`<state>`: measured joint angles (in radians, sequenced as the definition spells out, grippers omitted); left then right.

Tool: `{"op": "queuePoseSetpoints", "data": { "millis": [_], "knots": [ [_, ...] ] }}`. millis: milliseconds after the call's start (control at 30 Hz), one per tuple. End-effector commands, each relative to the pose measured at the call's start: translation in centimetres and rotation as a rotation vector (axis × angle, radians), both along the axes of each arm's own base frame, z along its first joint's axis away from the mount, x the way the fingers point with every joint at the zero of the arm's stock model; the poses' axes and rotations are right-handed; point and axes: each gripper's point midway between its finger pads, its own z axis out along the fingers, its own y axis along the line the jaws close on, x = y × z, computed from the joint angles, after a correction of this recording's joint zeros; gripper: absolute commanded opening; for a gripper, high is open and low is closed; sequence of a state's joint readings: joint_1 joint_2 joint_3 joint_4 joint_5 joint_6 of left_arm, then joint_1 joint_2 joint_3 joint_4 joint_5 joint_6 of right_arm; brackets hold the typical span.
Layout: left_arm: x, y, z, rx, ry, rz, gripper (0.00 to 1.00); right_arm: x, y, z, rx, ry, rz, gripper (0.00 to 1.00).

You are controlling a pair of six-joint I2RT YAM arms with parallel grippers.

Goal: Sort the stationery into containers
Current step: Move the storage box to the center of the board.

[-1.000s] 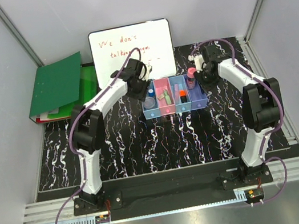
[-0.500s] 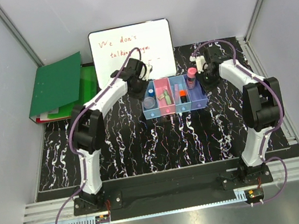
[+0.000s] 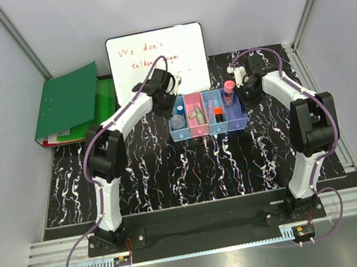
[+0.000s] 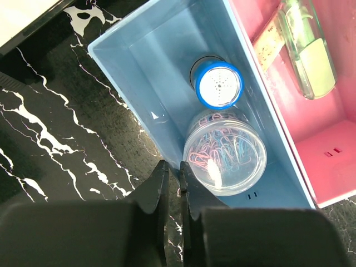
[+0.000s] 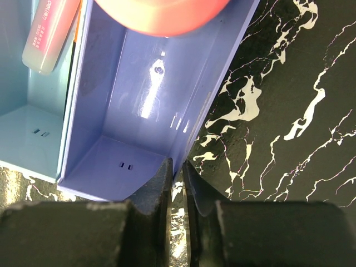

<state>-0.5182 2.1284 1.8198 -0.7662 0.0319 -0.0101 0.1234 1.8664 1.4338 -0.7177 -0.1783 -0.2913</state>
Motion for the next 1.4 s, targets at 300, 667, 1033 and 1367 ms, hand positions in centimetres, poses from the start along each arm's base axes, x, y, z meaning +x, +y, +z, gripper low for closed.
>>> {"op": "queuePoseSetpoints", "data": {
  "millis": [300,667,1033,1367],
  "knots": [
    [-1.3,-2.0,-0.4,-0.028,0.015,-0.08,0.0,-0.3,1.0,0.1,0.048,-0.01,0.02,0.13],
    [-3.7,-1.4,-0.6,-0.009,0.03,-0.09,0.0,-1.9,3.2,0.0,0.034,-0.006,0.078,0.11],
    [-6.1,0.4,-0.9,0.024,0.031,-0.093,0.0,-3.5,5.8,0.3,0.046,0.002,0.135,0.11],
    [-7.8,1.6,0.1,0.04,0.005,-0.109,0.0,-6.3,8.1,0.5,0.063,0.017,0.196,0.1]
  ]
}}
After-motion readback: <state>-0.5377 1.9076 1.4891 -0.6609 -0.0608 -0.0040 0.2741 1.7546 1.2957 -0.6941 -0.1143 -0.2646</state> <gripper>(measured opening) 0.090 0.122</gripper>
